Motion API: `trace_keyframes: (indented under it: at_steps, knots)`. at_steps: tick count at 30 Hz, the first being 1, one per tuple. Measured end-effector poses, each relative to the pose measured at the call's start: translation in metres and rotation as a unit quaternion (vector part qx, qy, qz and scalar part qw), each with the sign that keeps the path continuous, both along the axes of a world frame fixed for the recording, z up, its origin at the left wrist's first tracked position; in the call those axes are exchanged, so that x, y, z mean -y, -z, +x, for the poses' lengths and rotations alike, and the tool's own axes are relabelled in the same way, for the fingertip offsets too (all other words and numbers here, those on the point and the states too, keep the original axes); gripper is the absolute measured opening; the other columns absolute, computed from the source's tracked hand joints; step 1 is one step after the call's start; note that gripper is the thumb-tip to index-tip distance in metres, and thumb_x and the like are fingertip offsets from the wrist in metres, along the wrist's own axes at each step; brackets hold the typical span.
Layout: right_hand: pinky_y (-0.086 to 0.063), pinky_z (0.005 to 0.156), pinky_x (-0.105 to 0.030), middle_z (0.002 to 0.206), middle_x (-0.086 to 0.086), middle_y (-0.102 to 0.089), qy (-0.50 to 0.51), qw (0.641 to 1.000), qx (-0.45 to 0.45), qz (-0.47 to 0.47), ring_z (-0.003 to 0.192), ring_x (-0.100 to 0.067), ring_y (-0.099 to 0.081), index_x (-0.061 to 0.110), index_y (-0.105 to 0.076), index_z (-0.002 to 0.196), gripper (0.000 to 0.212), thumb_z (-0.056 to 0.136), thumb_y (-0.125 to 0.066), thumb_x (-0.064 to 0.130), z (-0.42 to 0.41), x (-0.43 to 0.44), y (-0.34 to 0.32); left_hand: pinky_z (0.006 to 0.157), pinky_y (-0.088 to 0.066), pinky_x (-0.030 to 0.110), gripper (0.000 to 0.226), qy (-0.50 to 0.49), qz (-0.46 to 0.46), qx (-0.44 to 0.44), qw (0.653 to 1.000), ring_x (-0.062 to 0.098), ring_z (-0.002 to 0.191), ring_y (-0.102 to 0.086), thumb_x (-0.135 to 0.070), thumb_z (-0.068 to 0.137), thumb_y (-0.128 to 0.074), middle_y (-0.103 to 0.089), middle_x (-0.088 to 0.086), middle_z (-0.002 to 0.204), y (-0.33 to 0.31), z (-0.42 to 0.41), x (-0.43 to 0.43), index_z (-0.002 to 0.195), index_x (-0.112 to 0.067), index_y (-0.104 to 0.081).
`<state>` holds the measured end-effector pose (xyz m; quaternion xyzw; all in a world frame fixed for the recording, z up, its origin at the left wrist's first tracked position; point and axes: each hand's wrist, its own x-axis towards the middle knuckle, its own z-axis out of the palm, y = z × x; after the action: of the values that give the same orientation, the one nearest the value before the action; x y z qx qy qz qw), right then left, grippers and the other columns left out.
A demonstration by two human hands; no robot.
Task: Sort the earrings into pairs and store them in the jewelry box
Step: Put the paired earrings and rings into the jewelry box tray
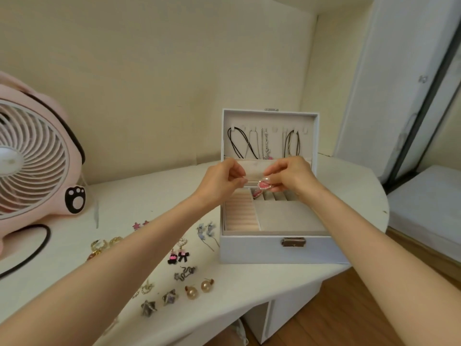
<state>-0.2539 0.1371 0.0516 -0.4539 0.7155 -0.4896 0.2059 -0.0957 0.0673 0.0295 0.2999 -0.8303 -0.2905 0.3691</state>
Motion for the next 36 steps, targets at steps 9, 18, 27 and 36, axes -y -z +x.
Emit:
trace_keyframes:
  at_steps: [9,18,27,36]
  knots:
    - [-0.056,0.055,-0.023,0.068,-0.008,-0.065,0.051,0.994,-0.064,0.067,0.056,-0.018,-0.065,0.011,-0.064,0.066,0.021,0.073,-0.074,-0.007,0.008,0.012,0.011,0.060,-0.041,0.001,0.010,-0.021,-0.047,0.028,0.998,-0.003,0.067,-0.055,-0.004,0.087,-0.057,-0.065,0.004,0.086,-0.003,0.024,-0.001,0.094,-0.003,-0.064]
    - [-0.056,0.081,-0.032,0.083,-0.012,-0.073,0.032,0.967,-0.195,0.162,0.082,-0.021,-0.070,0.001,-0.070,0.088,0.027,0.066,-0.083,0.010,0.011,0.032,0.014,0.059,-0.042,0.003,0.008,-0.026,-0.048,0.039,0.998,0.002,0.072,-0.058,-0.007,0.088,-0.057,-0.063,-0.006,0.079,-0.005,0.044,0.000,0.088,-0.013,-0.063]
    - [-0.050,0.071,-0.029,0.085,-0.006,-0.070,0.021,0.968,-0.250,-0.004,0.078,-0.020,-0.063,0.005,-0.072,0.082,0.013,0.085,-0.063,0.014,0.032,0.007,0.003,0.070,-0.047,0.026,0.007,-0.066,-0.063,0.207,0.974,0.016,0.078,-0.059,-0.021,0.086,-0.064,-0.062,-0.003,0.081,-0.008,0.114,0.006,0.086,-0.016,-0.059]
    - [-0.052,0.071,-0.027,0.076,0.004,-0.067,-0.222,0.946,-0.234,-0.026,0.069,-0.009,-0.061,0.013,-0.073,0.085,0.007,0.082,-0.069,0.018,0.136,0.011,0.010,0.060,-0.038,0.019,0.016,-0.142,0.039,0.395,0.907,0.010,0.072,-0.049,-0.026,0.082,-0.068,-0.055,-0.003,0.084,0.005,0.189,0.023,0.084,-0.017,-0.055]
